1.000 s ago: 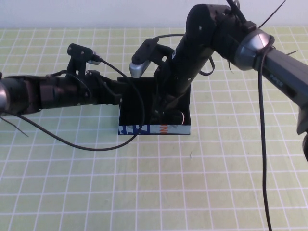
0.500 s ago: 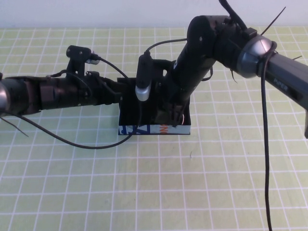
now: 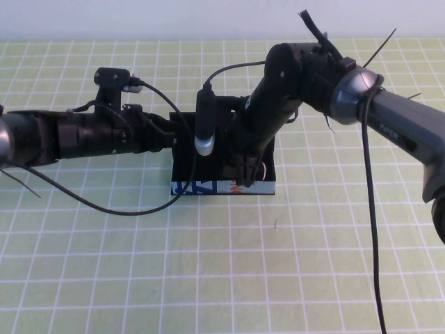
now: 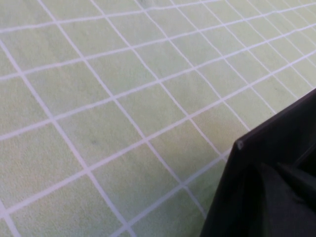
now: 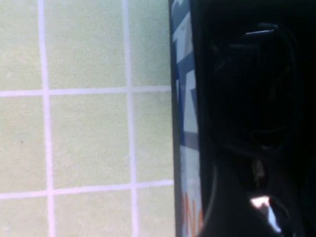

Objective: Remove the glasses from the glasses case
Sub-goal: Pick up the glasses from the glasses case

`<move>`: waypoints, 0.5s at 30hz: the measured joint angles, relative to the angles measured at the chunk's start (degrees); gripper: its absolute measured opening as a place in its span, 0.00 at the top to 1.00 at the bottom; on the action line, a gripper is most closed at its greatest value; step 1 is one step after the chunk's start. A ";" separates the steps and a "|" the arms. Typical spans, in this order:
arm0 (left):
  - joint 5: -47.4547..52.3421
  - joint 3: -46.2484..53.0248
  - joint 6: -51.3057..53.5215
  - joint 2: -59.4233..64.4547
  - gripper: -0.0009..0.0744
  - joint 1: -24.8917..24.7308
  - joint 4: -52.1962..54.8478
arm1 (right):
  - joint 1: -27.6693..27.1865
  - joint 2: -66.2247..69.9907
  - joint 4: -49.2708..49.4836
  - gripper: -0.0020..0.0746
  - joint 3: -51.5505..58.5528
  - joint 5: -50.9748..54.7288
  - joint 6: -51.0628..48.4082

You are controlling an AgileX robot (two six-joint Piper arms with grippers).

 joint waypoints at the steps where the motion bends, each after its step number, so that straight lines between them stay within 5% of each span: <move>1: 0.00 0.00 0.00 0.00 0.99 0.00 0.00 | 0.00 0.14 0.00 0.58 0.00 -0.27 -0.20; 15: 0.00 0.00 -0.35 0.00 0.99 0.00 0.09 | 0.00 1.39 -0.26 0.58 0.00 -1.97 -0.91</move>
